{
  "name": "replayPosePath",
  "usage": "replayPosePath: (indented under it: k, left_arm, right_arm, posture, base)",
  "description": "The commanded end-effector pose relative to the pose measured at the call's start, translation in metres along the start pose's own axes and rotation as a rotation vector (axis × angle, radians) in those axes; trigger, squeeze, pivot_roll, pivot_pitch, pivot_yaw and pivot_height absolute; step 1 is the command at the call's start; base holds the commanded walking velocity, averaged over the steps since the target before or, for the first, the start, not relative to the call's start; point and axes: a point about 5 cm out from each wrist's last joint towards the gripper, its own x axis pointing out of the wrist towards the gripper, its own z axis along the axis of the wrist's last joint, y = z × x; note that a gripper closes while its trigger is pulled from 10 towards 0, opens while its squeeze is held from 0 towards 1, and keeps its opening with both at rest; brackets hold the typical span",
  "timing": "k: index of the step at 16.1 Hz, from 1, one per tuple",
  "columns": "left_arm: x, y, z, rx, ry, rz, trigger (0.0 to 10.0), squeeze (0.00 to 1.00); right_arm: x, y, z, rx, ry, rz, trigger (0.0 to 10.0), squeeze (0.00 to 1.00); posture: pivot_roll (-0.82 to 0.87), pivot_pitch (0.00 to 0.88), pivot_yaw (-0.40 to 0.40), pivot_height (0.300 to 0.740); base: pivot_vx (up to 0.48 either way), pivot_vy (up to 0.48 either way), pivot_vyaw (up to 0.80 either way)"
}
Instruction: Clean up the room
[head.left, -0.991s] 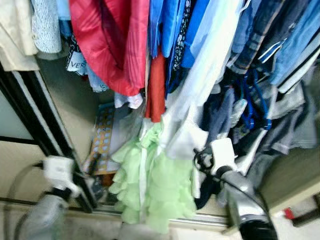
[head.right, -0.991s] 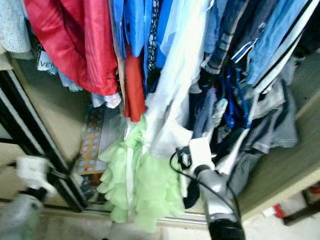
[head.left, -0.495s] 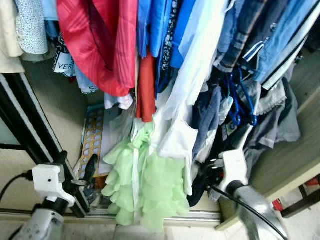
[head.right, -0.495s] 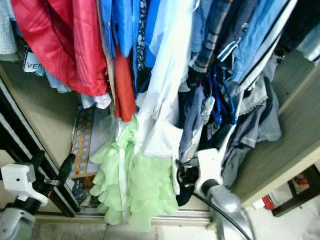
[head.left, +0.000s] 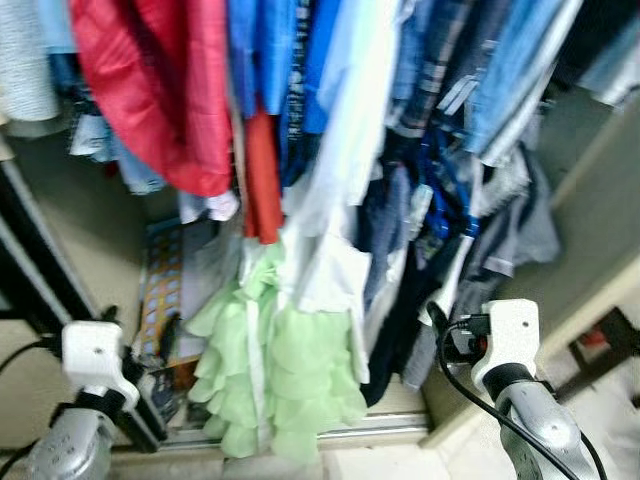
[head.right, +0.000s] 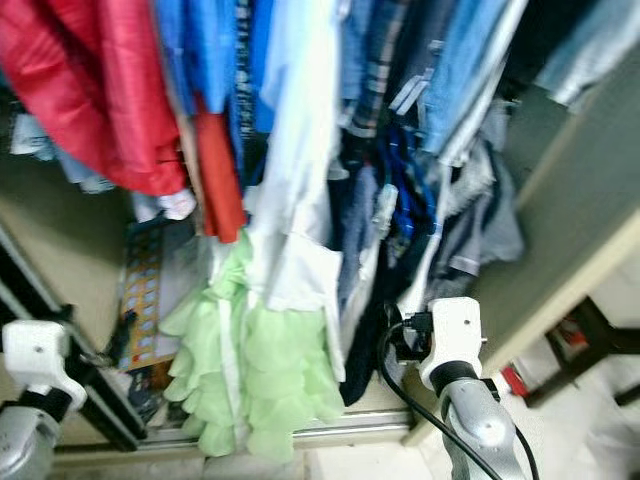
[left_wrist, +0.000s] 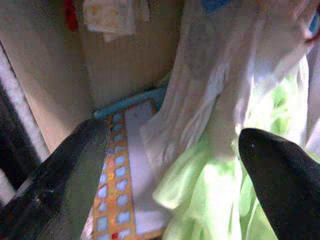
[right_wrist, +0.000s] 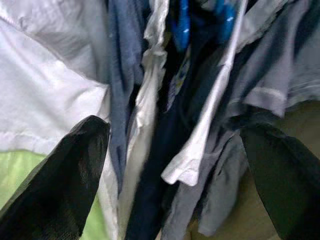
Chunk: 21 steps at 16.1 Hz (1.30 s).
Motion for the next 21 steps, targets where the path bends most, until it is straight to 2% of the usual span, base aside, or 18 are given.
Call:
replayPosePath:
  k: [1, 2, 3, 4, 5, 7, 8, 9, 10, 11, 12, 13, 15, 17, 21]
  left_arm:
    - [0.003, -0.011, 0.004, -0.006, -0.017, -0.064, 10.0, 0.00]
    - [0.005, -0.017, 0.008, 0.001, -0.041, -0.107, 10.0, 0.00]
    - [0.011, -0.017, 0.018, 0.032, -0.099, -0.080, 10.0, 0.00]
    - [0.017, -0.015, 0.022, 0.043, -0.100, -0.020, 10.0, 0.00]
    - [0.020, -0.018, 0.024, -0.049, -0.090, -0.046, 10.0, 0.00]
    - [0.014, -0.042, 0.029, -0.147, -0.168, -0.289, 10.0, 0.00]
    - [0.013, -0.044, 0.028, -0.156, -0.168, -0.308, 10.0, 0.00]
    - [0.005, -0.045, 0.018, -0.207, -0.152, -0.258, 10.0, 0.00]
    - [0.003, -0.043, 0.016, -0.199, -0.150, -0.227, 10.0, 0.00]
    - [0.002, -0.035, 0.013, -0.173, -0.134, -0.138, 10.0, 0.00]
    - [0.001, -0.033, 0.013, -0.172, -0.129, -0.120, 10.0, 0.00]
    - [0.001, -0.021, 0.009, -0.159, -0.097, -0.028, 10.0, 0.00]
    - [0.000, -0.020, 0.010, -0.144, -0.099, -0.022, 10.0, 0.00]
    - [0.003, -0.022, 0.006, -0.059, -0.041, -0.039, 10.0, 0.00]
    - [0.004, -0.023, -0.001, -0.051, 0.011, -0.033, 10.0, 0.00]
  right_arm:
    - [-0.001, 0.003, 0.004, -0.019, -0.029, 0.023, 10.0, 0.00]
    - [0.001, 0.006, 0.005, -0.044, -0.042, 0.035, 10.0, 0.00]
    - [0.005, 0.009, 0.009, -0.059, -0.082, 0.041, 10.0, 0.00]
    - [0.008, 0.008, 0.012, -0.063, -0.097, 0.026, 10.0, 0.00]
    - [0.010, 0.008, 0.015, -0.066, -0.131, 0.018, 10.0, 0.00]
    - [0.010, 0.007, 0.014, -0.018, -0.095, 0.016, 10.0, 0.00]
    - [0.010, 0.007, 0.014, -0.024, -0.098, 0.009, 10.0, 0.00]
    - [0.006, 0.007, 0.013, -0.043, -0.100, -0.004, 10.0, 0.00]
    - [0.004, 0.006, 0.012, -0.047, -0.098, -0.014, 10.0, 0.00]
    - [0.002, 0.004, 0.011, -0.045, -0.100, -0.031, 10.0, 0.00]
    - [0.002, 0.004, 0.011, -0.044, -0.100, -0.032, 10.0, 0.00]
    - [0.005, 0.004, 0.010, -0.060, -0.094, -0.024, 10.0, 0.00]
    - [0.009, 0.006, 0.010, -0.061, -0.091, -0.014, 10.0, 0.00]
    - [0.017, 0.012, 0.016, -0.061, -0.111, 0.005, 10.0, 0.00]
    - [0.013, 0.012, 0.013, -0.064, -0.105, -0.005, 10.0, 0.00]
  posture:
    - [-0.08, 0.000, -0.067, 0.740]
    - [-0.08, 0.000, -0.074, 0.740]
    - [-0.08, 0.000, -0.078, 0.740]
    - [-0.08, 0.000, -0.079, 0.740]
    - [-0.08, 0.000, -0.076, 0.740]
    - [-0.10, 0.000, -0.065, 0.740]
    - [-0.10, 0.000, -0.065, 0.740]
    - [-0.12, 0.000, -0.057, 0.740]
    - [-0.12, 0.000, -0.057, 0.740]
    - [-0.12, 0.000, -0.060, 0.740]
    - [-0.12, 0.000, -0.060, 0.740]
    - [-0.10, 0.000, -0.074, 0.740]
    - [-0.10, 0.000, -0.074, 0.740]
    - [-0.08, 0.000, -0.073, 0.740]
    - [-0.10, 0.000, -0.060, 0.740]
  base:
    - [0.000, 0.000, 0.00]
    - [0.000, 0.000, 0.00]
    - [0.000, 0.000, 0.00]
    - [0.000, 0.000, 0.00]
    - [0.000, 0.000, 0.00]
    - [0.000, 0.000, 0.00]
    - [0.000, 0.000, 0.00]
    - [0.000, 0.000, 0.00]
    - [0.000, 0.000, 0.00]
    - [0.000, 0.000, 0.00]
    - [0.000, 0.000, 0.00]
    - [0.000, 0.000, 0.00]
    - [0.000, 0.000, 0.00]
    - [0.000, 0.000, 0.40]
    - [0.000, 0.000, 0.80]
